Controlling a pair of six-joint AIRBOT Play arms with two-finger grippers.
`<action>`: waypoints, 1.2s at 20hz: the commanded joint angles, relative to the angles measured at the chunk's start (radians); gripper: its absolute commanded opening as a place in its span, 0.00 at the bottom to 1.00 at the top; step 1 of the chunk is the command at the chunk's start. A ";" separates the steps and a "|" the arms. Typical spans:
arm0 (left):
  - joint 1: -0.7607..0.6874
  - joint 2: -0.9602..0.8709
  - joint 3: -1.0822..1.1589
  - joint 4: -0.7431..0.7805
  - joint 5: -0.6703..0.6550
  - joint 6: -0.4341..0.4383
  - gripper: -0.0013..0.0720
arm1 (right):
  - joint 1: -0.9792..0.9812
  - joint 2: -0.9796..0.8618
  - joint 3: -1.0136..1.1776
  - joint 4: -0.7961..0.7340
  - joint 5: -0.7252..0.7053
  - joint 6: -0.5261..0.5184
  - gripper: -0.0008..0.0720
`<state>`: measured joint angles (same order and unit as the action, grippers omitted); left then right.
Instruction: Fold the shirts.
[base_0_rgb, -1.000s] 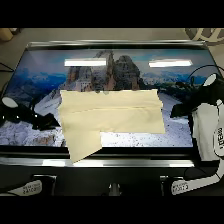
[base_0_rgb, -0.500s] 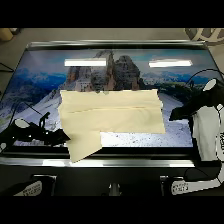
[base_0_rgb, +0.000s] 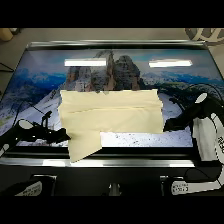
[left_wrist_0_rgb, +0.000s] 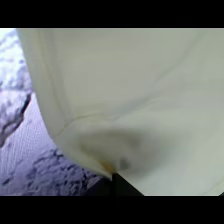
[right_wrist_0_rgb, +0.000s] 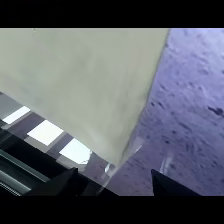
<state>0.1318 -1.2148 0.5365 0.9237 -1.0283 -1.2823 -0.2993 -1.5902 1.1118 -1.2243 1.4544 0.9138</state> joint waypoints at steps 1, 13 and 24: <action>-0.002 0.001 0.000 -0.002 -0.002 0.004 0.06 | 0.004 0.002 -0.055 0.065 -0.069 0.007 0.68; 0.015 0.116 0.245 0.000 -0.007 -0.002 0.06 | 0.091 0.082 0.089 0.066 -0.211 -0.027 0.03; 0.007 -0.310 0.762 -0.002 0.102 -0.054 0.06 | 0.173 -0.140 0.441 0.009 -0.486 0.091 0.03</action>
<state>0.1406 -1.3922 1.1500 0.9215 -0.9413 -1.3098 -0.1318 -1.6703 1.4876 -1.2041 1.0451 0.9710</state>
